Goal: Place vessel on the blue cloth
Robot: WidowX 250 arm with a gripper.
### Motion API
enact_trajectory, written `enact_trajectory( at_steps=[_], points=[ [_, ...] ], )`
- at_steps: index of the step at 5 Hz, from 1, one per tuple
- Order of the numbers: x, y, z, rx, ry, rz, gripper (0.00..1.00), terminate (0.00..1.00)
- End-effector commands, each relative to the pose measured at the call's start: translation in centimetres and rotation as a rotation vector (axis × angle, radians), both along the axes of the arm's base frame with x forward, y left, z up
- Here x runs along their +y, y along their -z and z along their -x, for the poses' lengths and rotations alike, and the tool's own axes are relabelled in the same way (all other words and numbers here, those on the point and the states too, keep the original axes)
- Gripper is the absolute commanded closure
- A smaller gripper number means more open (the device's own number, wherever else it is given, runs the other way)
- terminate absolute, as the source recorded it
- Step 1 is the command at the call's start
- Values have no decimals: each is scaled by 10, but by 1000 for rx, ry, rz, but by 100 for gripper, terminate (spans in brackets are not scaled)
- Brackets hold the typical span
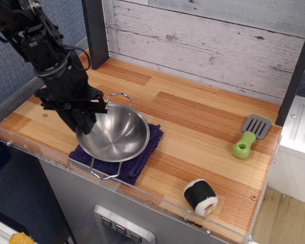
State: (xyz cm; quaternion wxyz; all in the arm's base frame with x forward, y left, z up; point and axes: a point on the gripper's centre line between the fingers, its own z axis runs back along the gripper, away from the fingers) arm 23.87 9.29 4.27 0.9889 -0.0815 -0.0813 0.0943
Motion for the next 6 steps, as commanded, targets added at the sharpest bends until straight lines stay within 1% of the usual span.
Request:
enact_trajectory(
  at_steps=[1, 3, 4, 5, 6],
  points=[
    [-1, -5, -6, 19, 12, 0, 0, 0],
    [-2, -10, -6, 23, 16, -23, 0, 0],
    [-3, -24, -9, 1, 25, -49, 0, 0],
    [-4, -45, -15, 32, 46, -58, 0, 0],
    [-3, -65, -18, 15, 47, -77, 0, 0]
  ],
)
